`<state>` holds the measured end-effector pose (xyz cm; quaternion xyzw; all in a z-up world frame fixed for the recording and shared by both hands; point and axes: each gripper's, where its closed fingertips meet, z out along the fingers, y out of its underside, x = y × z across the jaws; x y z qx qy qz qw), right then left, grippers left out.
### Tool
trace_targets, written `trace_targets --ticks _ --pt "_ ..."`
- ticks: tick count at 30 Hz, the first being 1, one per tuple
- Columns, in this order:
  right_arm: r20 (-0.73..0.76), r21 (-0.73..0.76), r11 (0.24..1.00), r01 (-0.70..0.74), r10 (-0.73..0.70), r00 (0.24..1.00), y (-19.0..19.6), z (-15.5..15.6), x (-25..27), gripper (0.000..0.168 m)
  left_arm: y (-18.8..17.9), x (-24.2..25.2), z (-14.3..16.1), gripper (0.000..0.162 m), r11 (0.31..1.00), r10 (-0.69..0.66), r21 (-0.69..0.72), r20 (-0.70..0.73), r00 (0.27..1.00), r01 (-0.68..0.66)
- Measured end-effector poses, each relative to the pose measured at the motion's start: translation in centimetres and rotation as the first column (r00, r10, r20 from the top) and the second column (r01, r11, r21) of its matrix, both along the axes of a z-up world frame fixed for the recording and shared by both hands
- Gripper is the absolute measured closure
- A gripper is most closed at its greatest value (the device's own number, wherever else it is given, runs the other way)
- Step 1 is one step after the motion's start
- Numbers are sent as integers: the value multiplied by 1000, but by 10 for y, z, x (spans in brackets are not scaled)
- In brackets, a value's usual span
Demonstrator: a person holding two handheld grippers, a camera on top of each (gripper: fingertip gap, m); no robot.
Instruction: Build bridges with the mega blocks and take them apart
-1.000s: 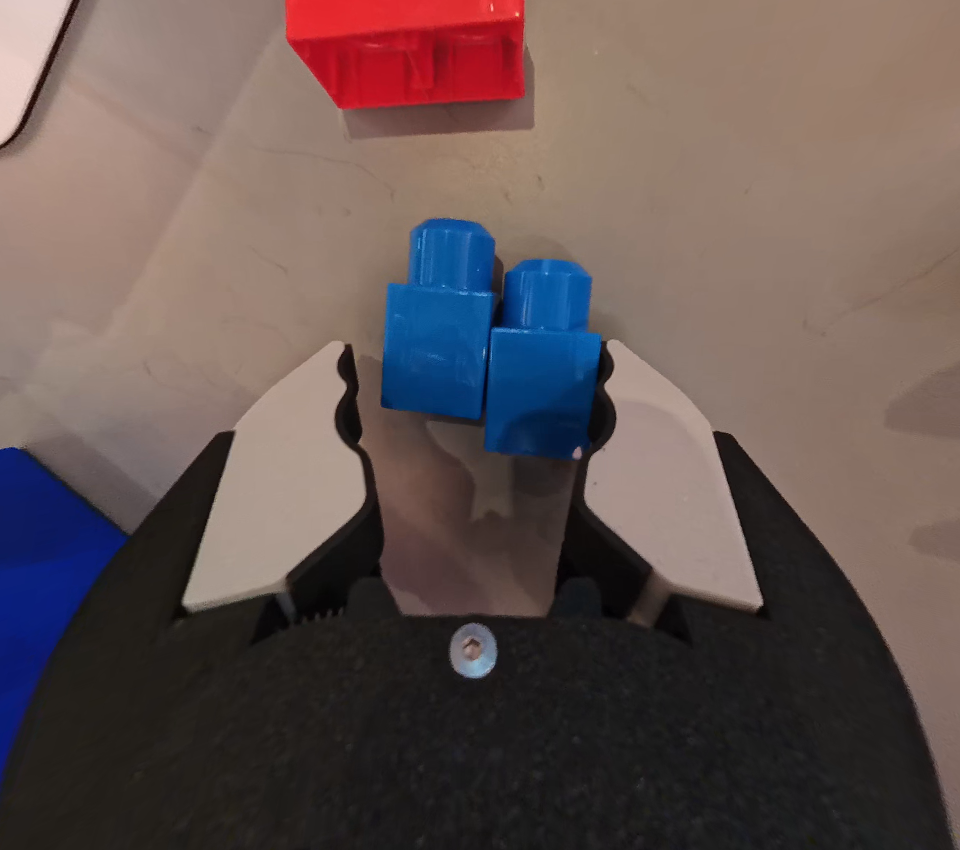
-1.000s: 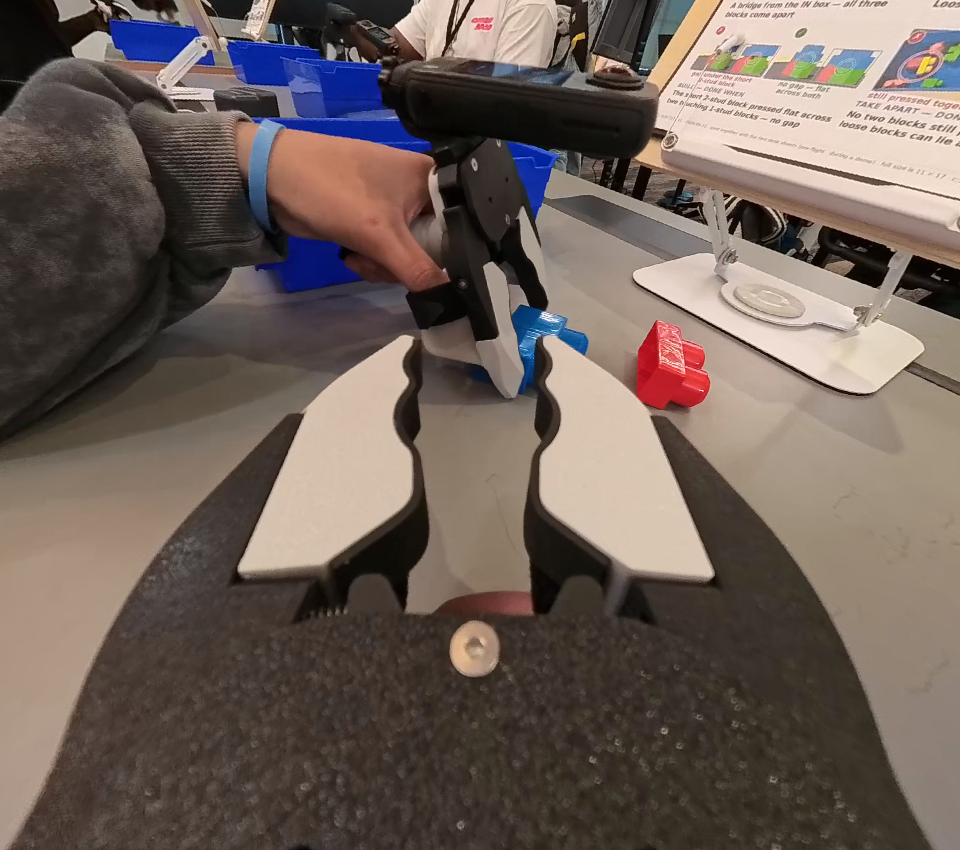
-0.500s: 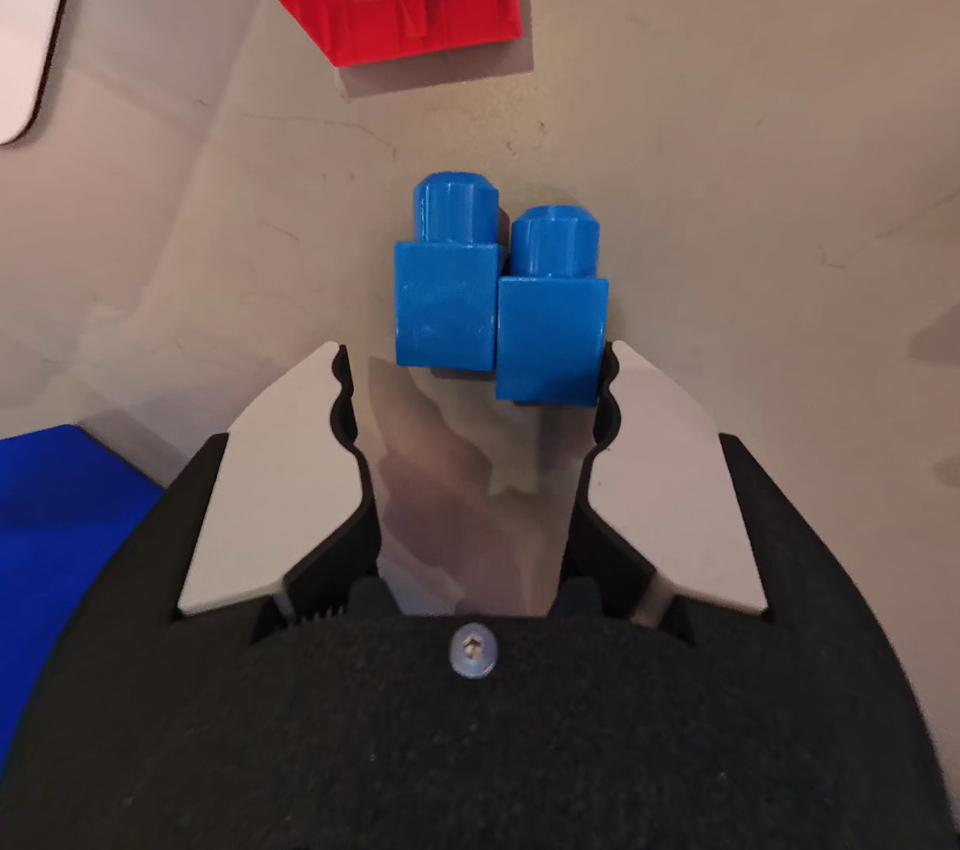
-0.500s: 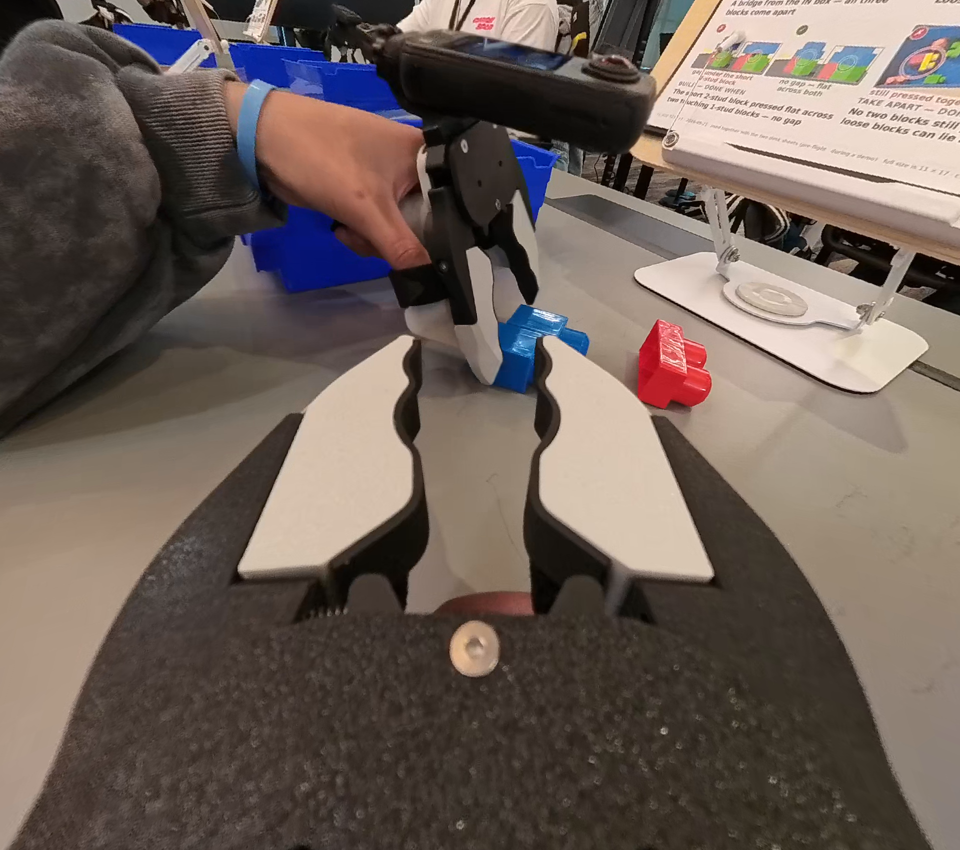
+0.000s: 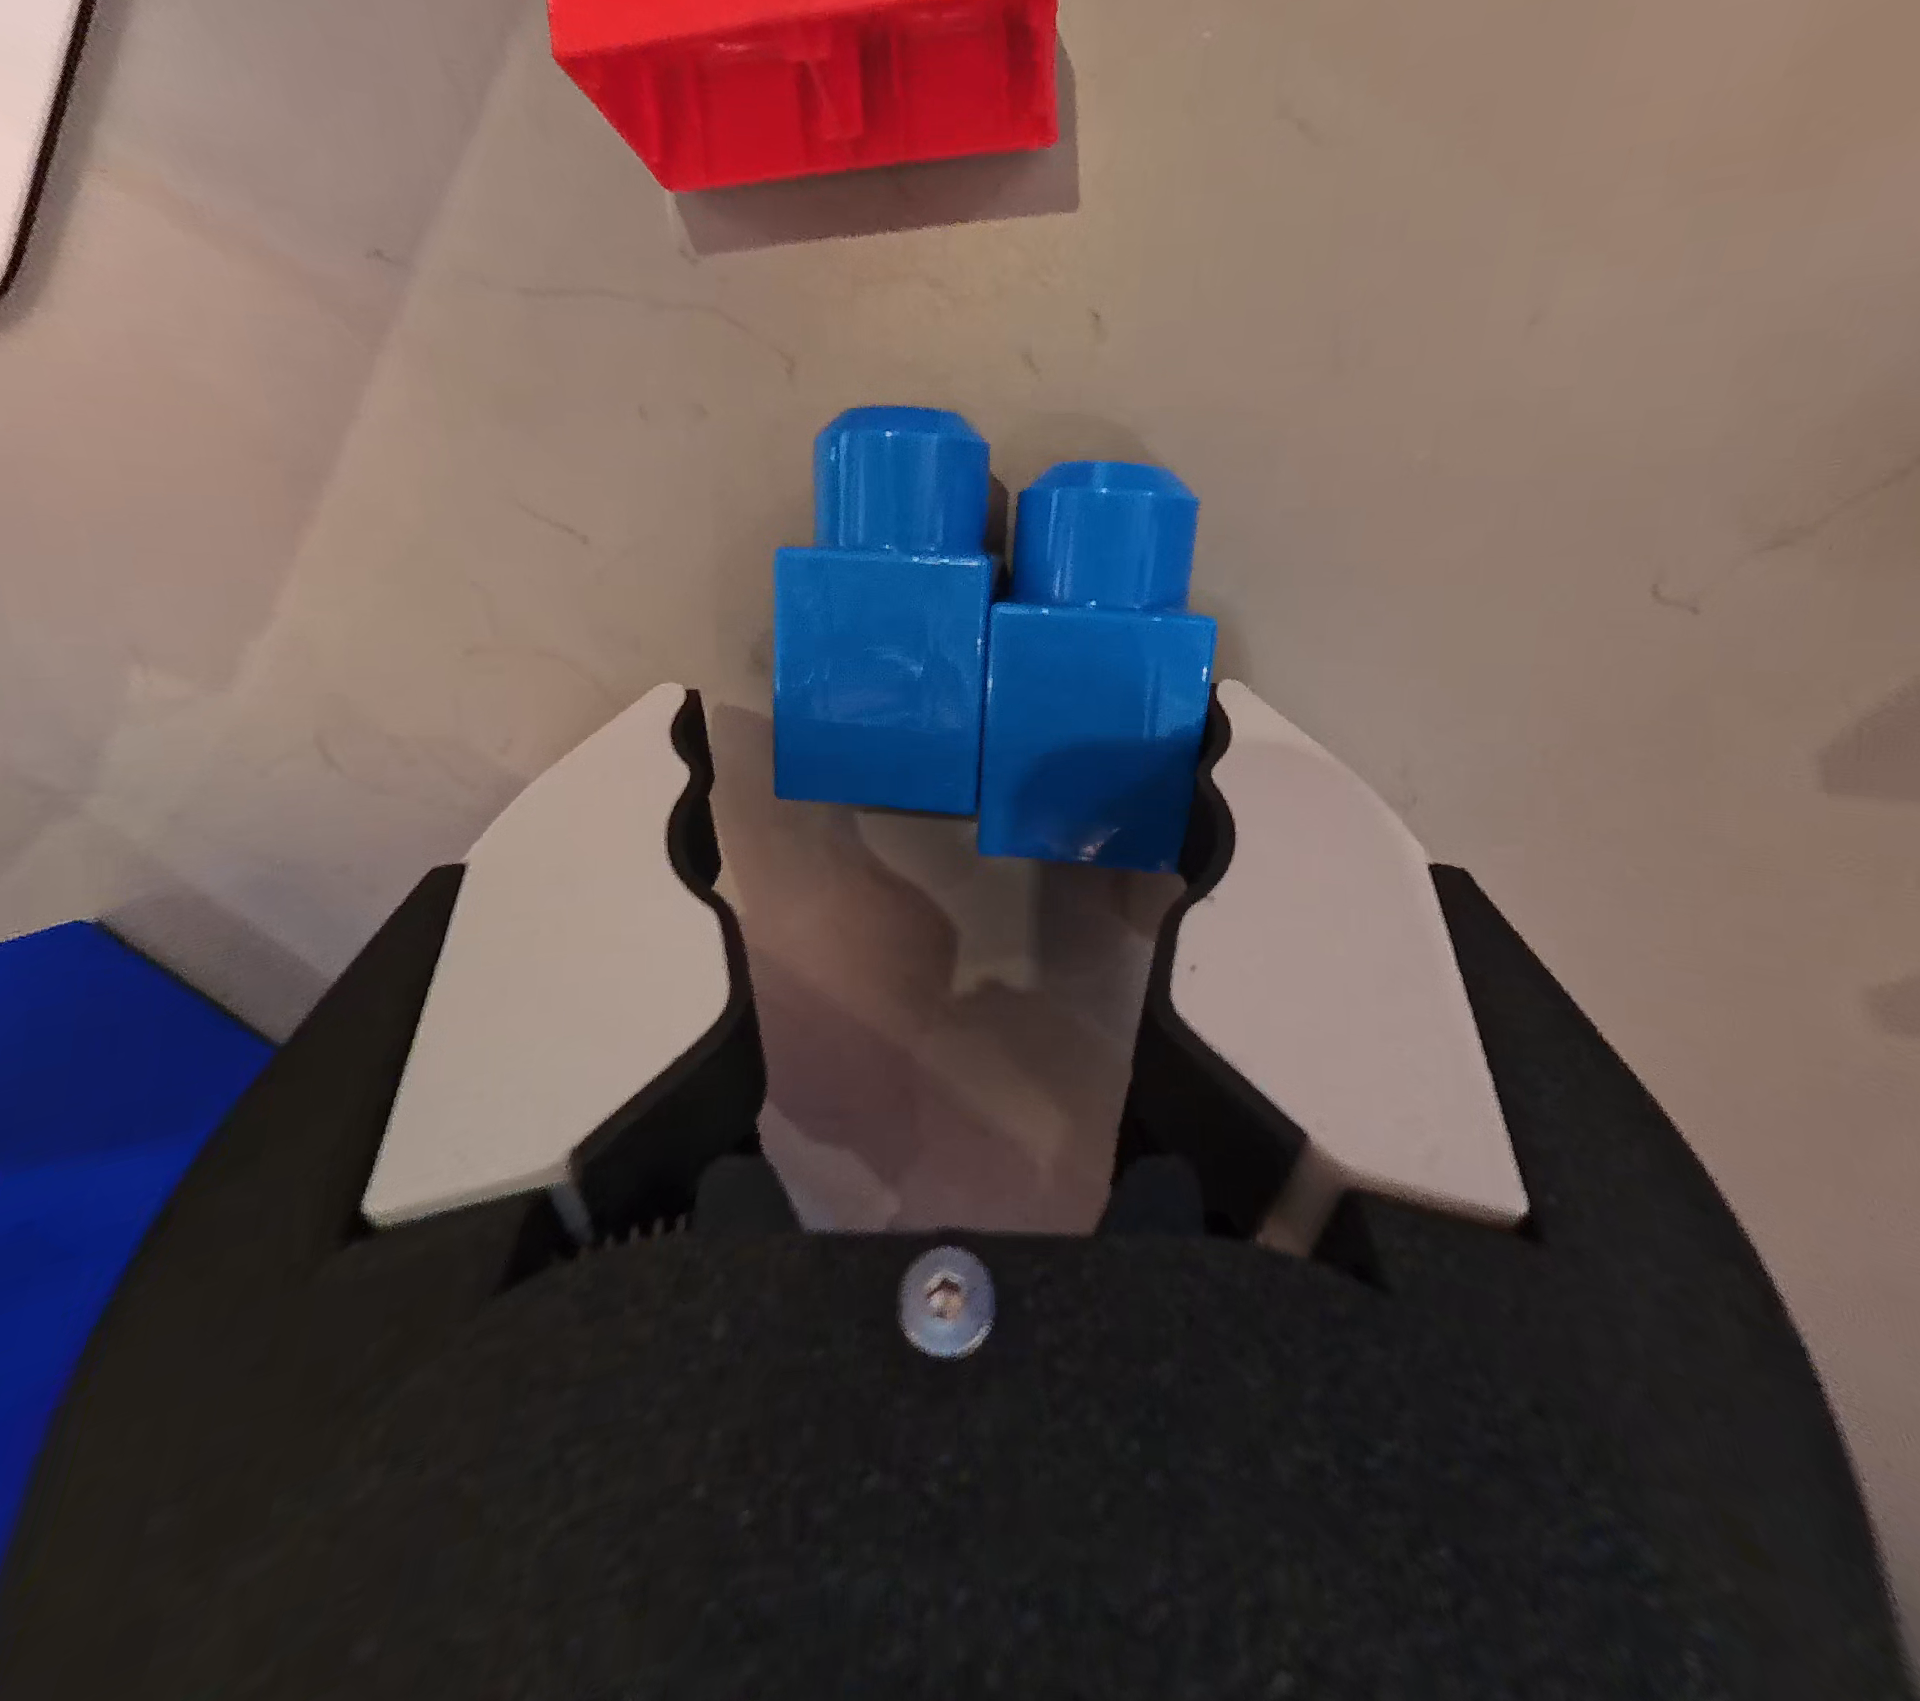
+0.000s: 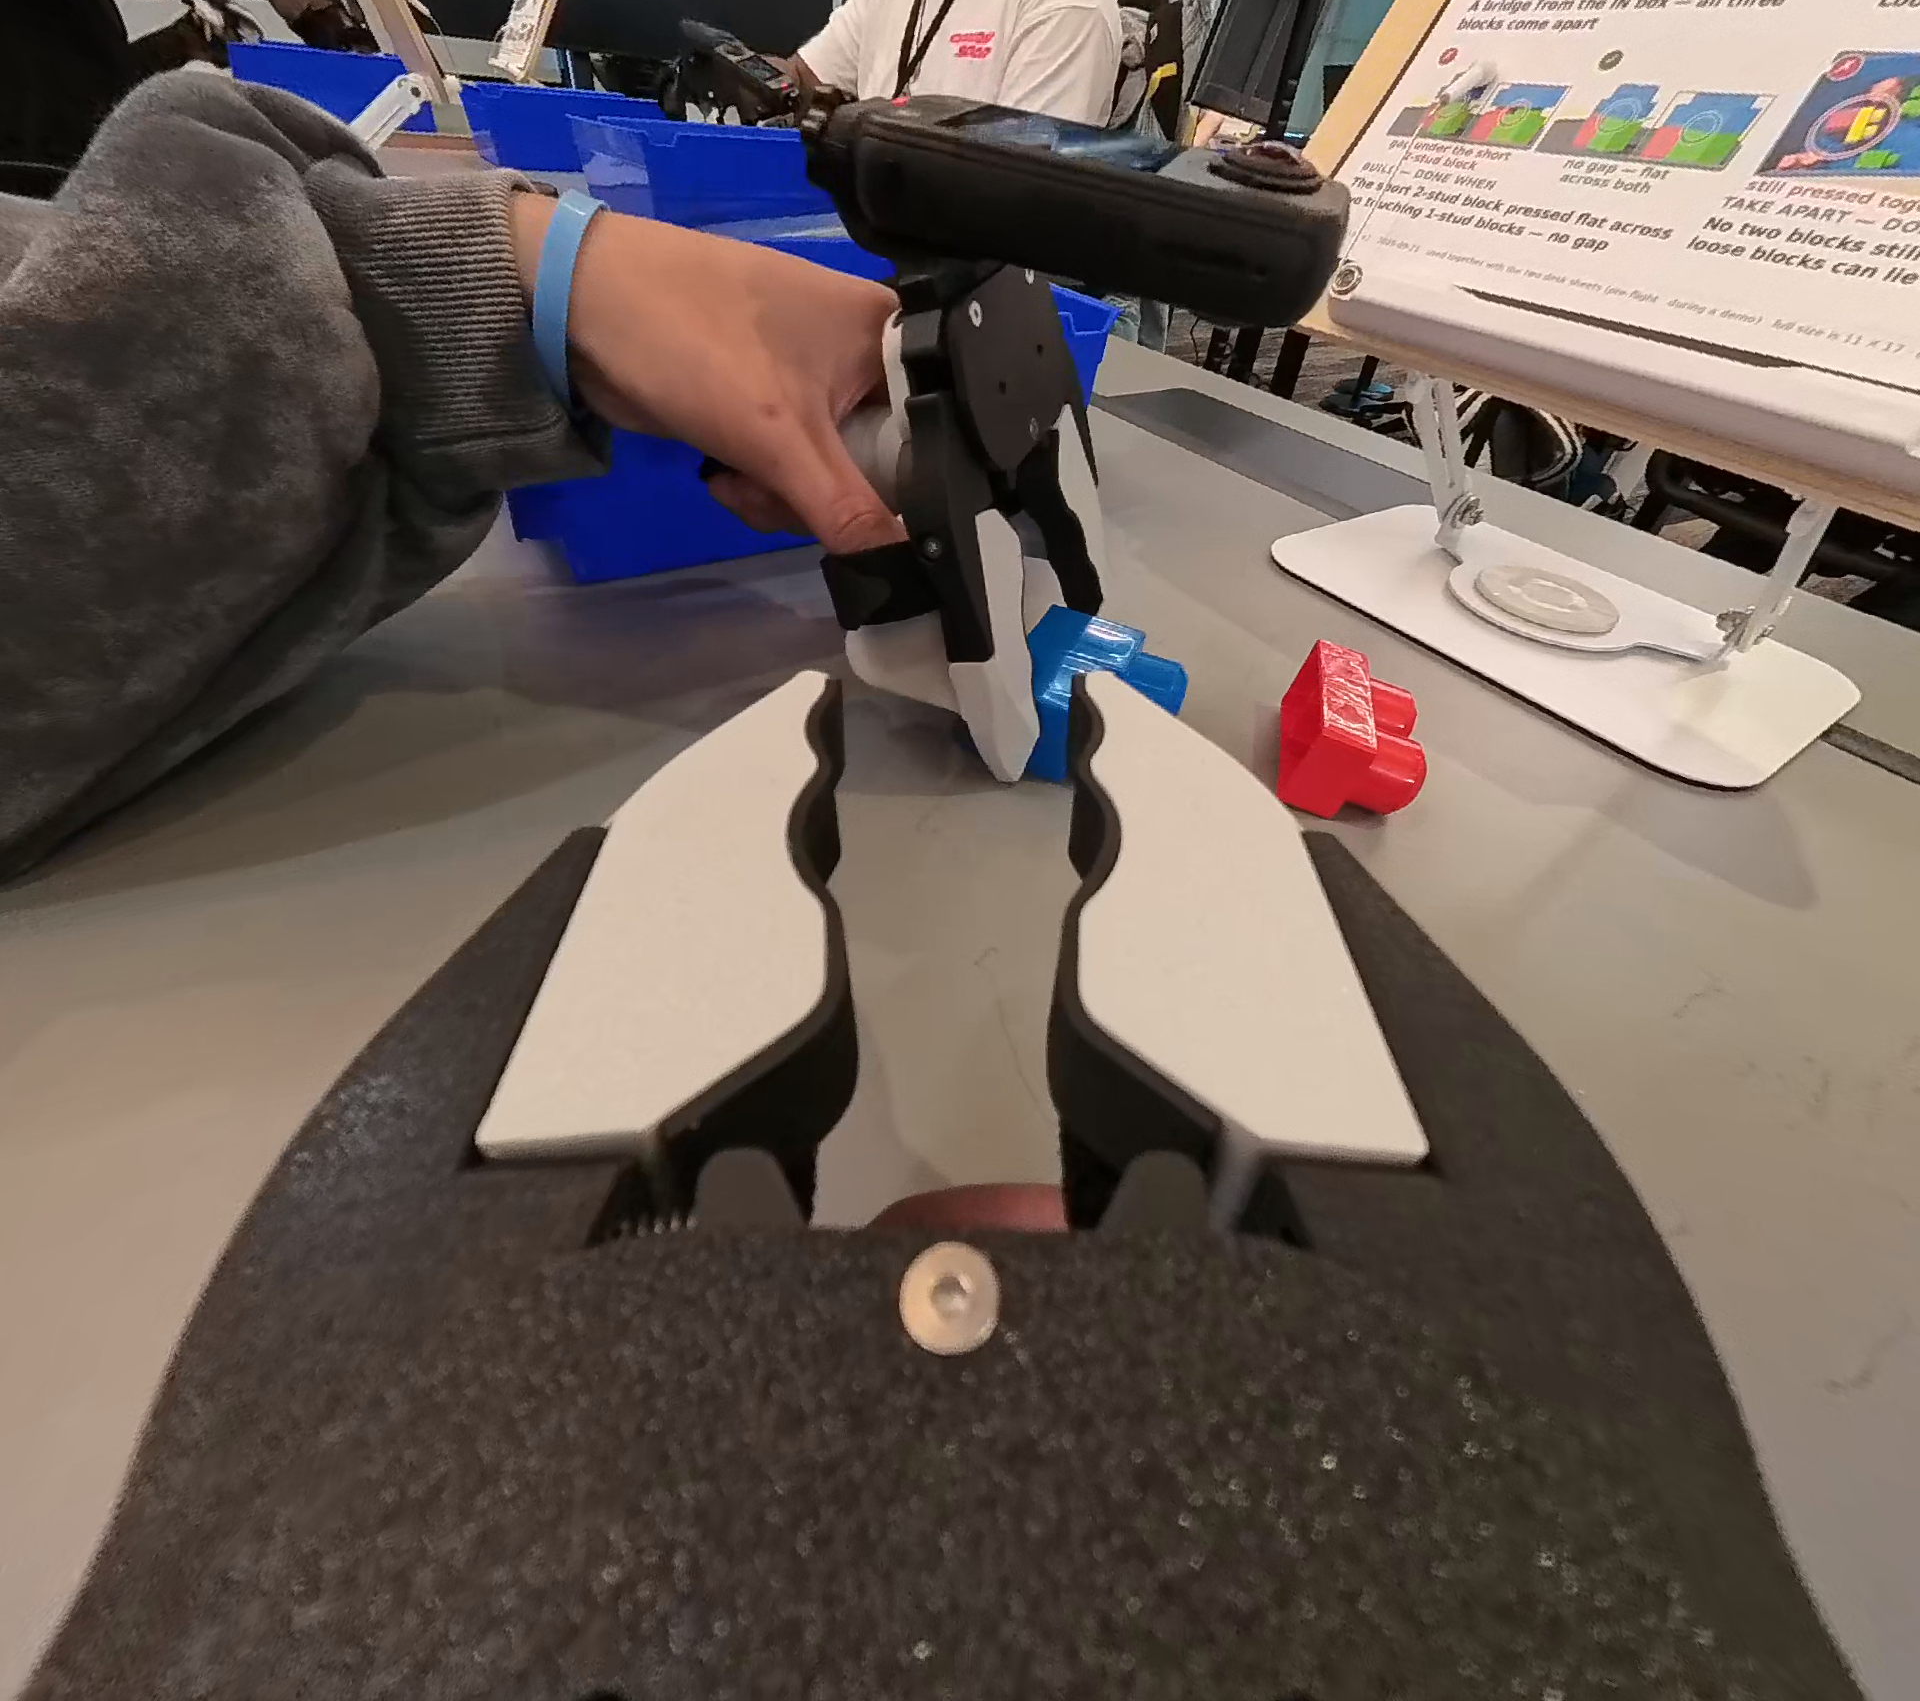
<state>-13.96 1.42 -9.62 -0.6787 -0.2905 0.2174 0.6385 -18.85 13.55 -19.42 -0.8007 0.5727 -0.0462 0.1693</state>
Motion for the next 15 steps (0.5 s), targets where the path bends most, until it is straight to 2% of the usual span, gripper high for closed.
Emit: trace_targets --ticks 9,15 --pt "1 0 1000 -1 1 1000 0 0 0 127 -1 -5 10 72 1000 -20 3 10 1000 20" --pt "1 0 1000 -2 2 1000 0 0 0 127 -4 -6 5 76 997 -67 -30 -23 997 66"
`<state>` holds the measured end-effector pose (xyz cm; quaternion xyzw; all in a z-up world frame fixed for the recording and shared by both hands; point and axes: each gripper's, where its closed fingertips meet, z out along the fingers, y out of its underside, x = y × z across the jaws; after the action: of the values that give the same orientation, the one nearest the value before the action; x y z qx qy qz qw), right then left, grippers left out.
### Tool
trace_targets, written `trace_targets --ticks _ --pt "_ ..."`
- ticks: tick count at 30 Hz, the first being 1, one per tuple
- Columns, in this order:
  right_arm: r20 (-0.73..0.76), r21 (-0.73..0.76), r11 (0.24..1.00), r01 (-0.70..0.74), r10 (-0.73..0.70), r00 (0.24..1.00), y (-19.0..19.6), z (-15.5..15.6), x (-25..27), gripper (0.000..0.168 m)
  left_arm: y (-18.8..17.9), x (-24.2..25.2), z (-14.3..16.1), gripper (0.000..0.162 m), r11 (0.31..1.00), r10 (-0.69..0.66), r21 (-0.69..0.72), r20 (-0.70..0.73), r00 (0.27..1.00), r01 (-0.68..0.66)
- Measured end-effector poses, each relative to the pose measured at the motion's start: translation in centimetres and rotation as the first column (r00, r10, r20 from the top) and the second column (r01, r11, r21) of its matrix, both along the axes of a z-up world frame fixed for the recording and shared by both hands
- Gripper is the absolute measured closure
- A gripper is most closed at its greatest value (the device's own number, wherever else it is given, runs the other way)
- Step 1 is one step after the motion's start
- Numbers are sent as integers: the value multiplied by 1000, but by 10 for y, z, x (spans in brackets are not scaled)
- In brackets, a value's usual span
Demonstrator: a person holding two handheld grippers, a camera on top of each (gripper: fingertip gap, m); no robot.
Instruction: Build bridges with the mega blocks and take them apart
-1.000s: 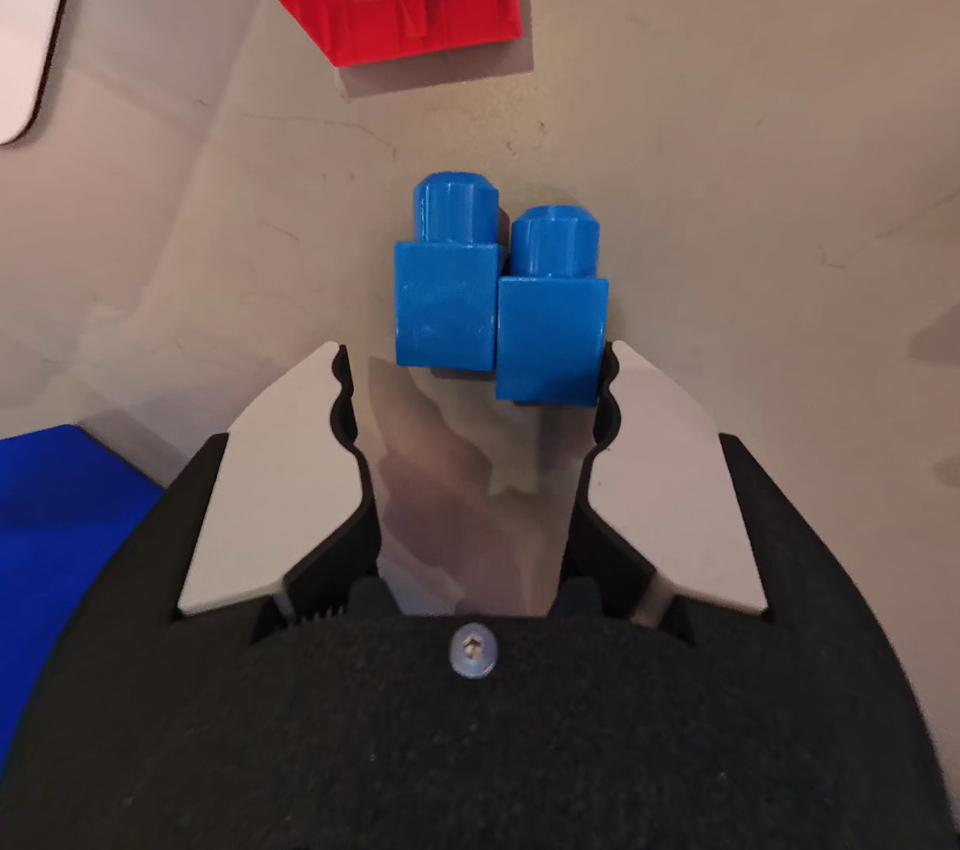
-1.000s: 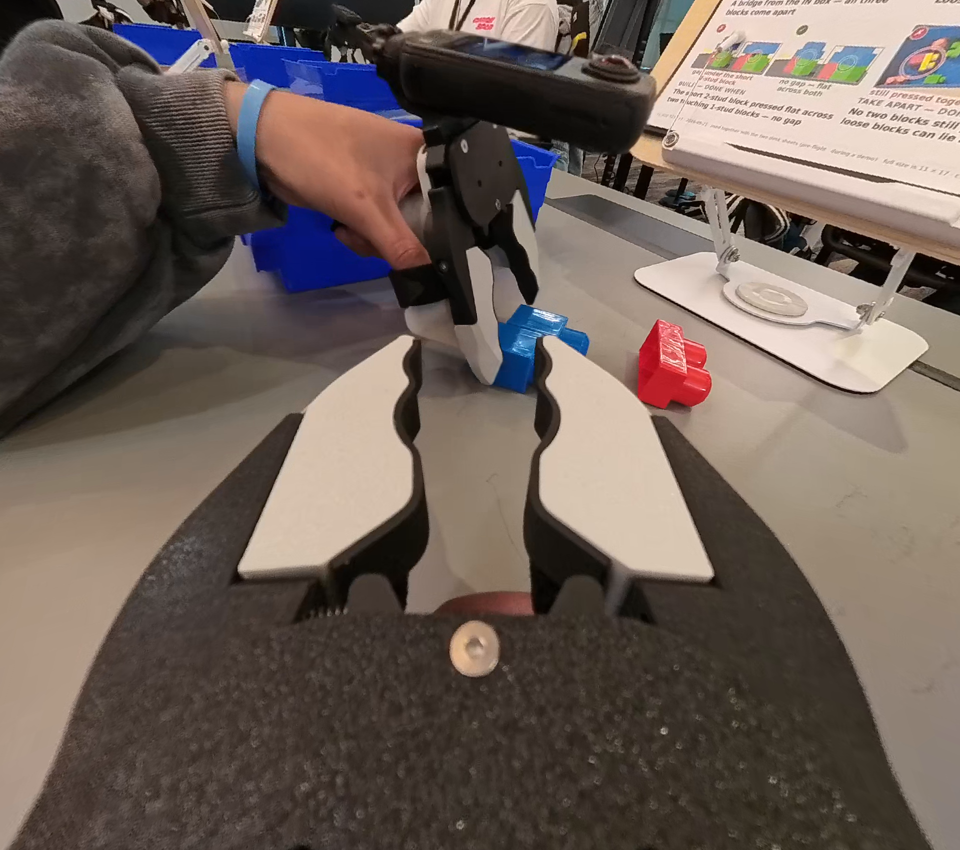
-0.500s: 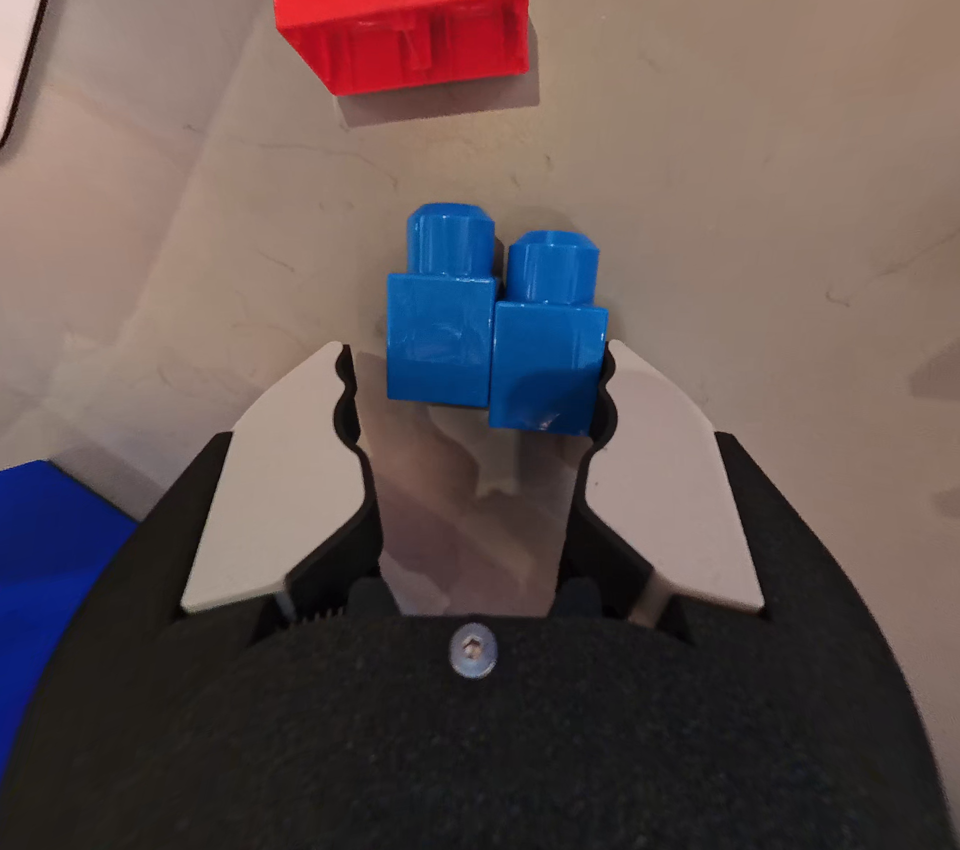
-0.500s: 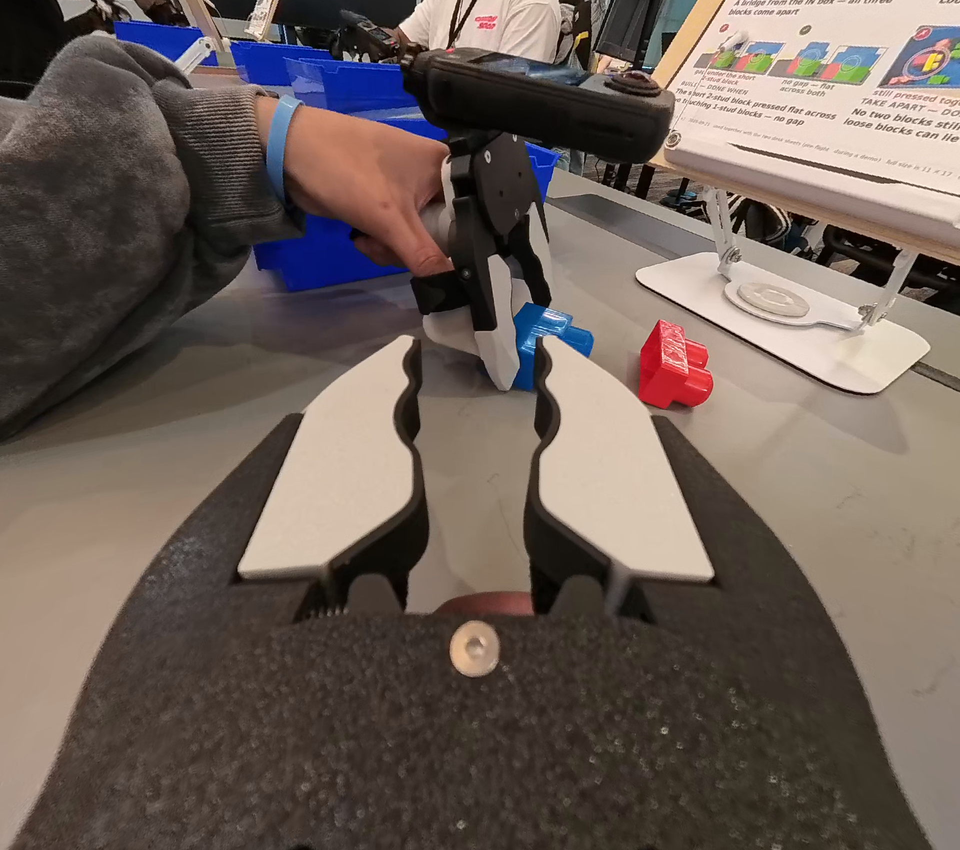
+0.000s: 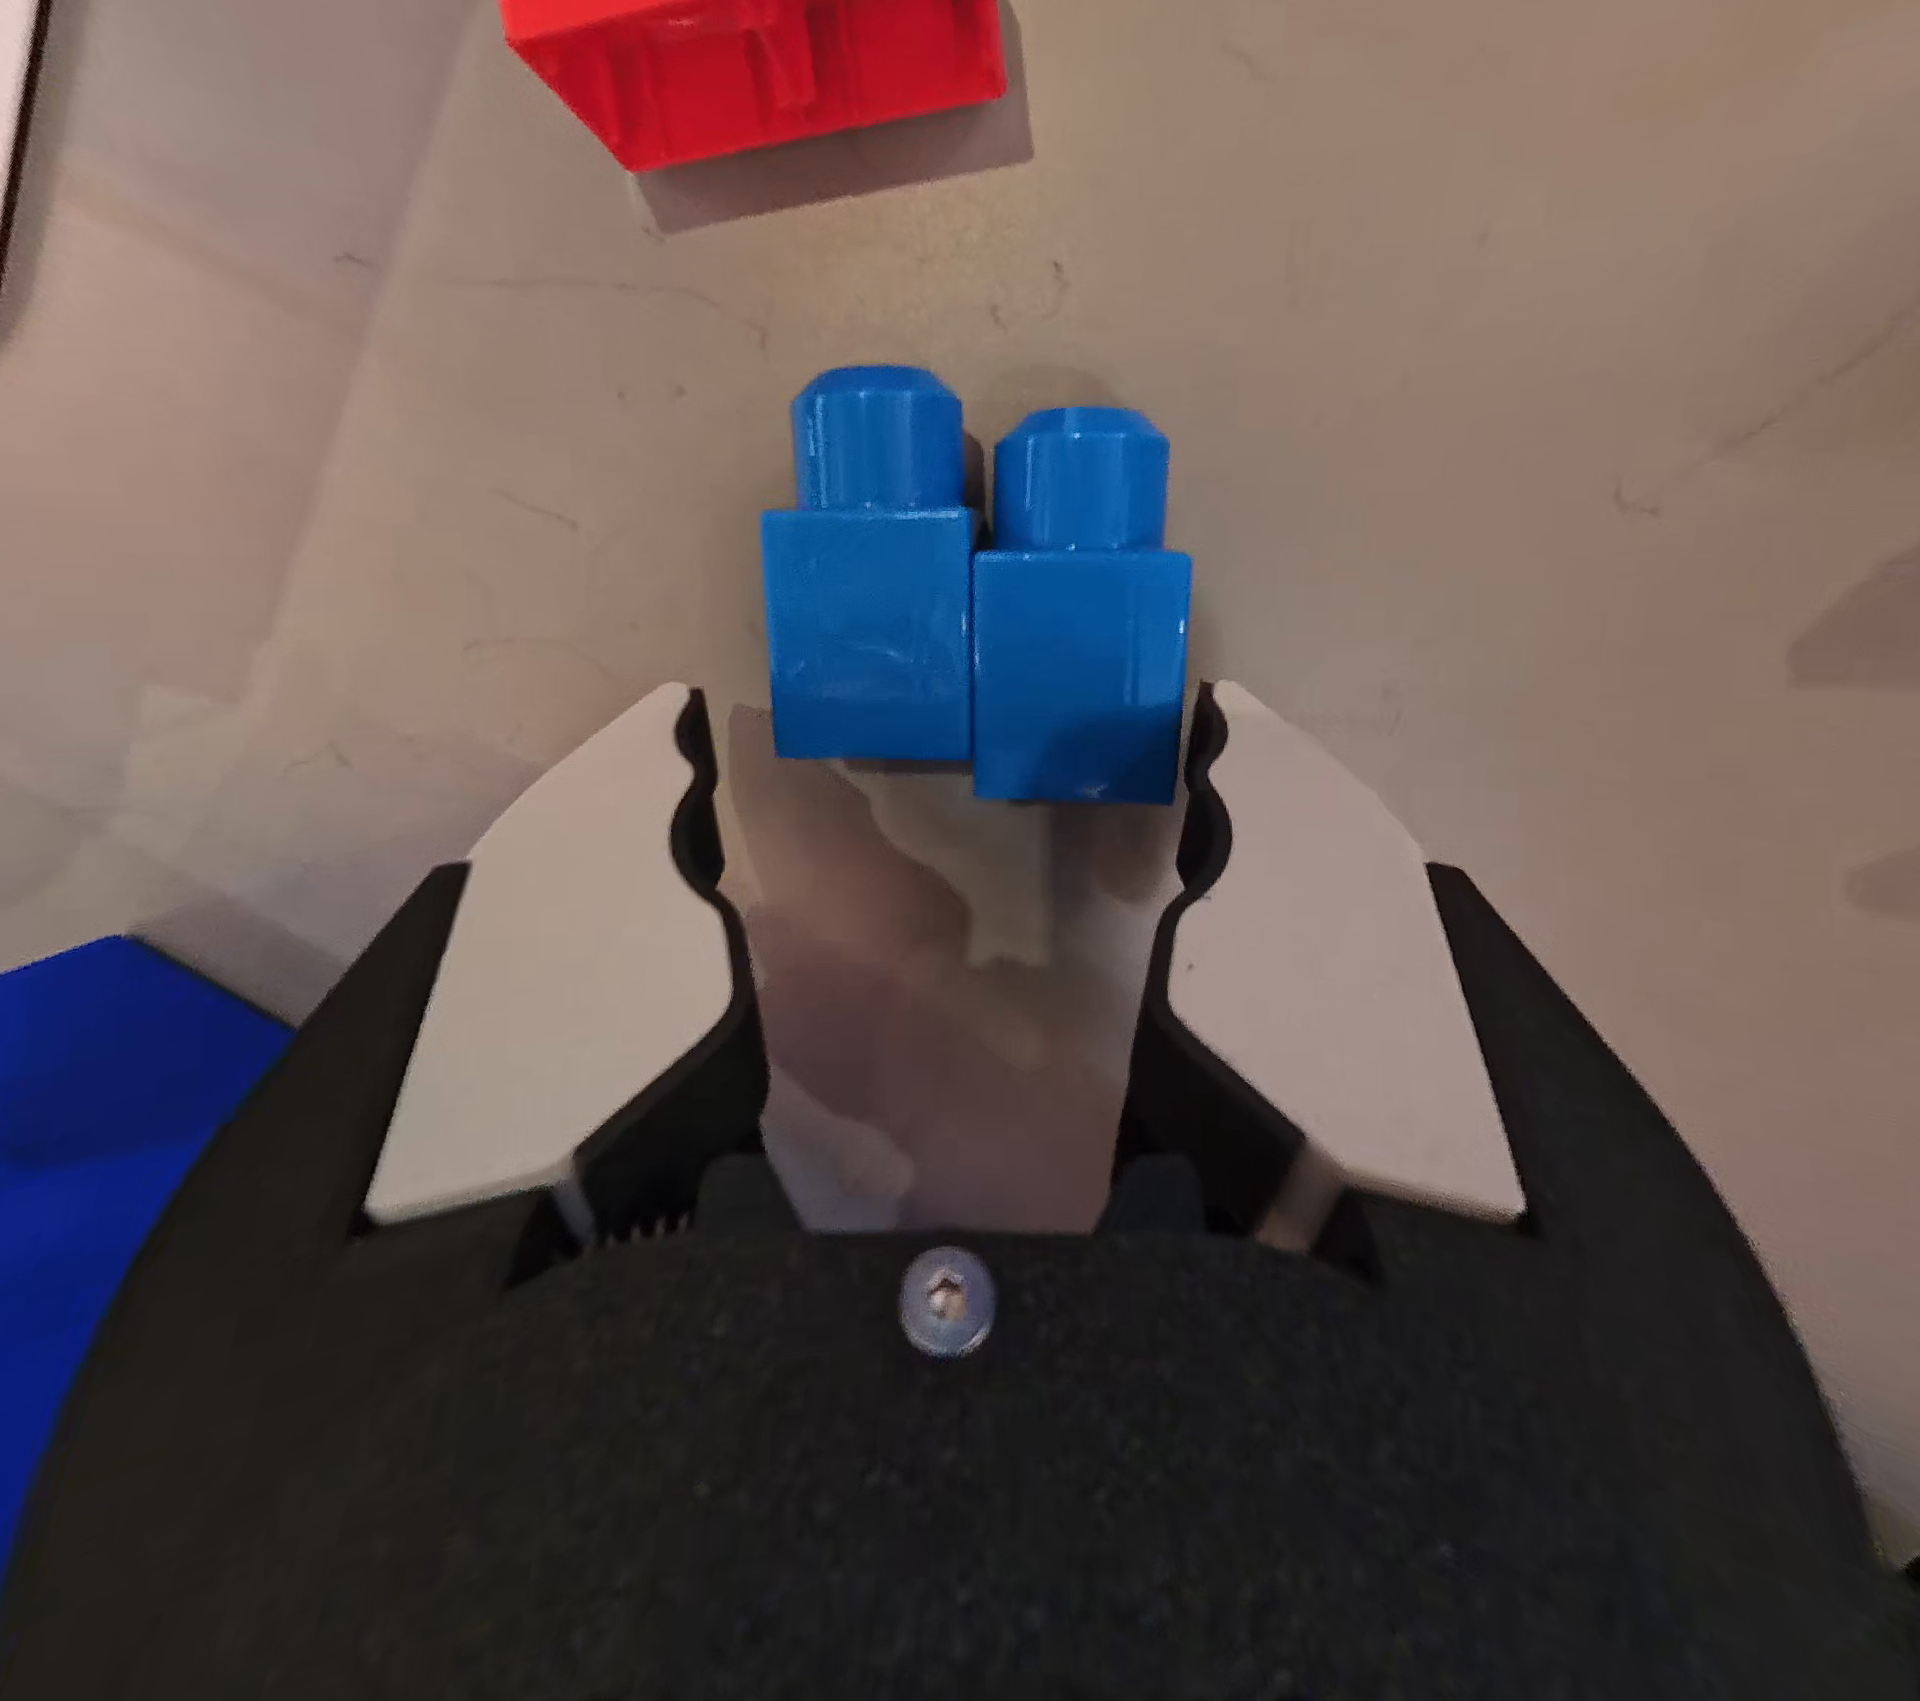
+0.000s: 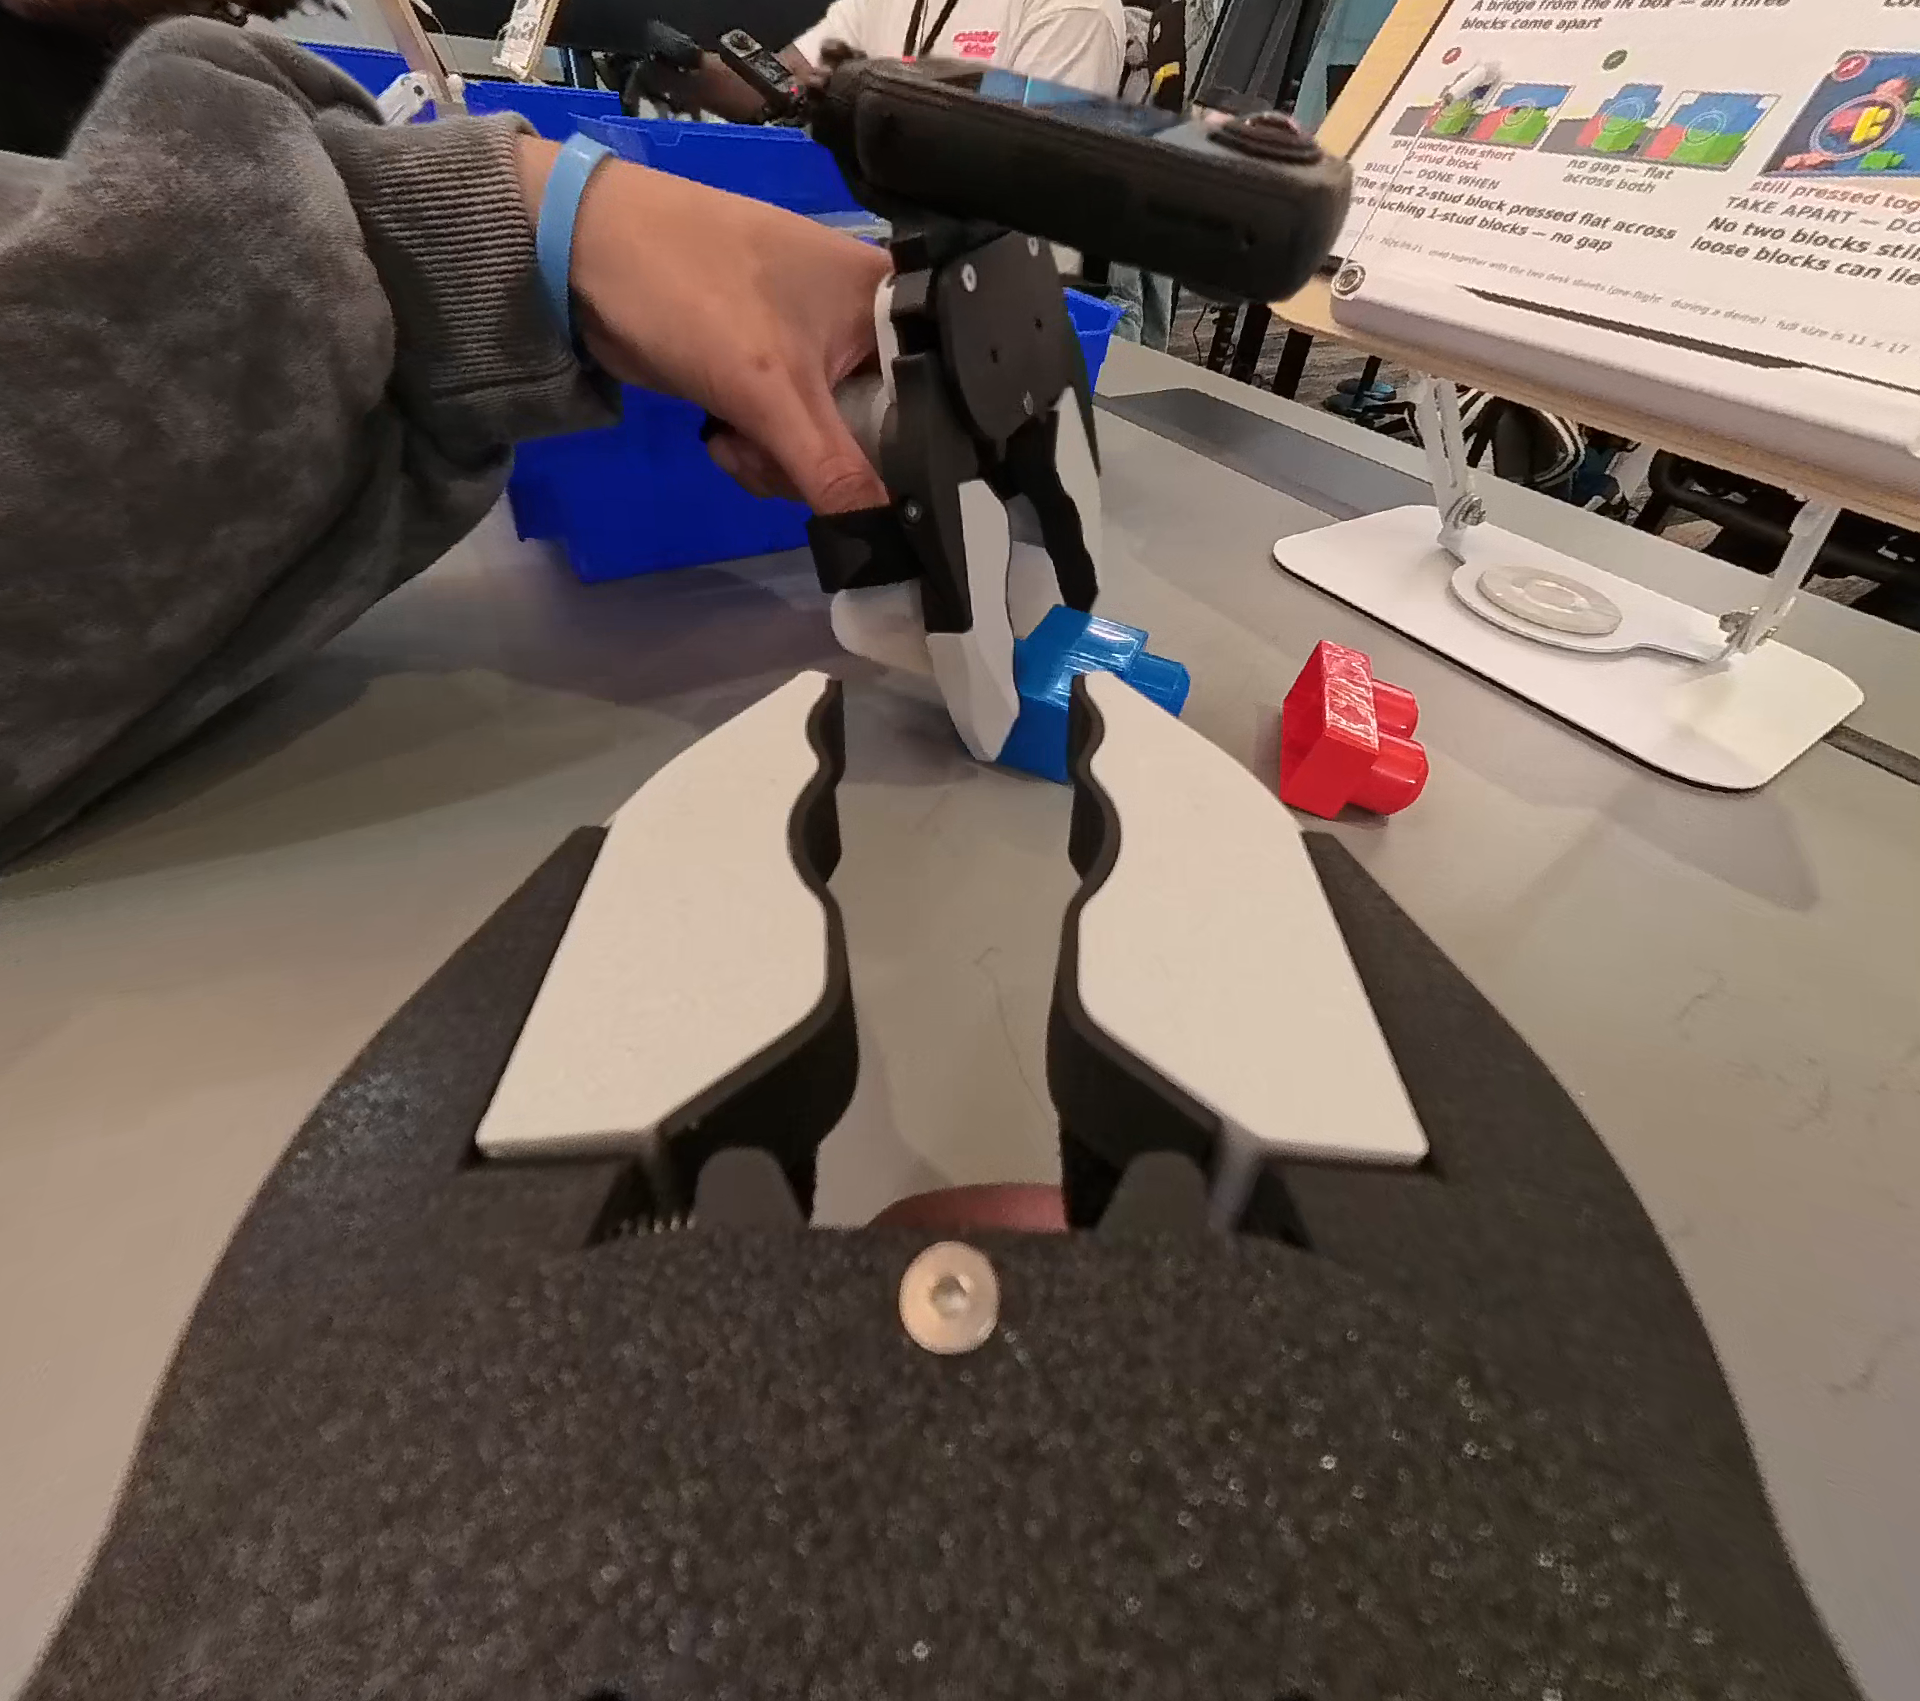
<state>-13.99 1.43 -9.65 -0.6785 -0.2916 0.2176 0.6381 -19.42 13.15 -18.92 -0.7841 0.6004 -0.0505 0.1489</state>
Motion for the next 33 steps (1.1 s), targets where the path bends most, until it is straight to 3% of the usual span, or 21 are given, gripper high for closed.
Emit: trace_targets --ticks 2,8,15,20,24,29,33 --pt "0 0 1000 0 0 1000 0 0 0 127 -2 3 -4 87 999 -22 -28 -2 1000 22" --pt "0 1 1000 -1 1 1000 0 0 0 128 0 11 -6 87 998 -30 -61 8 1000 30" --pt "-5 -1 1000 0 0 1000 0 0 1 127 -17 13 7 87 998 -24 68 126 992 15" --pt "-16 -4 1000 19 -19 1000 3 1 5 127 -33 -3 36 87 947 63 274 362 930 -171" --pt "-20 -30 998 47 -48 999 8 0 11 126 -54 -33 51 87 881 168 278 572 803 -382" --pt "129 -134 984 119 -101 986 35 2 30 123 -67 -49 71 87 827 146 330 656 740 -455" --pt "321 -323 915 240 -133 938 79 0 48 116 -65 -50 71 87 819 131 338 679 723 -465"
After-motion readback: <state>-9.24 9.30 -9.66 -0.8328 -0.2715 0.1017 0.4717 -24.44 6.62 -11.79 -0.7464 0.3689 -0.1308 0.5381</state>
